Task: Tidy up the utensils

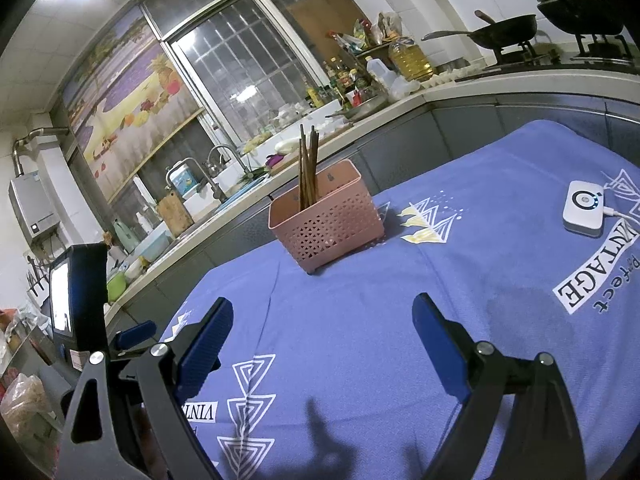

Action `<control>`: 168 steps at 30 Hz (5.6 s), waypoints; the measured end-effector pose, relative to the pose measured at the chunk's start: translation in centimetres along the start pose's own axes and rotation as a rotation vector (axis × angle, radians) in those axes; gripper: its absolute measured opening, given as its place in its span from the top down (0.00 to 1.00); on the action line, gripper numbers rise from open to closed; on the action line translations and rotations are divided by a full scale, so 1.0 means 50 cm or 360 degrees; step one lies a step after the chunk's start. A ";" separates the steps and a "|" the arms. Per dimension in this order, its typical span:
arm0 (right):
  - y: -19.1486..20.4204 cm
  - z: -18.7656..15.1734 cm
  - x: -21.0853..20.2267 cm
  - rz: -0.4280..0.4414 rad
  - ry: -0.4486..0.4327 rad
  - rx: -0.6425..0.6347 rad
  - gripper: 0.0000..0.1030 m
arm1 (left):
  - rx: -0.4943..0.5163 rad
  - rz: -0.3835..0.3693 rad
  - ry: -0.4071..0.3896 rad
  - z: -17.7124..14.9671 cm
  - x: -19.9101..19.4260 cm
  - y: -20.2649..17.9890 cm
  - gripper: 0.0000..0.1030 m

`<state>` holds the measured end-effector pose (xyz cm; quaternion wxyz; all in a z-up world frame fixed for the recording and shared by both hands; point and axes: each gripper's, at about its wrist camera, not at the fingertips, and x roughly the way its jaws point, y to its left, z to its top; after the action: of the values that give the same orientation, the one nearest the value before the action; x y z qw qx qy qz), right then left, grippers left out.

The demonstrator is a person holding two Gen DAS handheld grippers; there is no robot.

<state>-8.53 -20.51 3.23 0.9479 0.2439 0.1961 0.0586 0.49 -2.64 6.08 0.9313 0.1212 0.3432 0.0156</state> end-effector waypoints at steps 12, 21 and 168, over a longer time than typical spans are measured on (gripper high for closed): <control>0.003 -0.005 0.000 0.0000 0.0005 0.0006 0.13 | -0.0005 -0.0004 0.0005 -0.002 0.001 0.003 0.06; 0.002 -0.005 -0.001 0.0000 0.0004 0.0010 0.13 | -0.0006 -0.0001 0.0009 -0.005 0.001 0.001 0.06; 0.033 -0.028 -0.014 -0.0004 -0.0014 0.0031 0.13 | -0.0057 0.0100 0.0026 -0.010 -0.006 0.009 0.06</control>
<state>-9.76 -18.60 3.12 0.9465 0.2530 0.1929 0.0545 -0.04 -2.12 5.99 0.9295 0.1151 0.3465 0.0520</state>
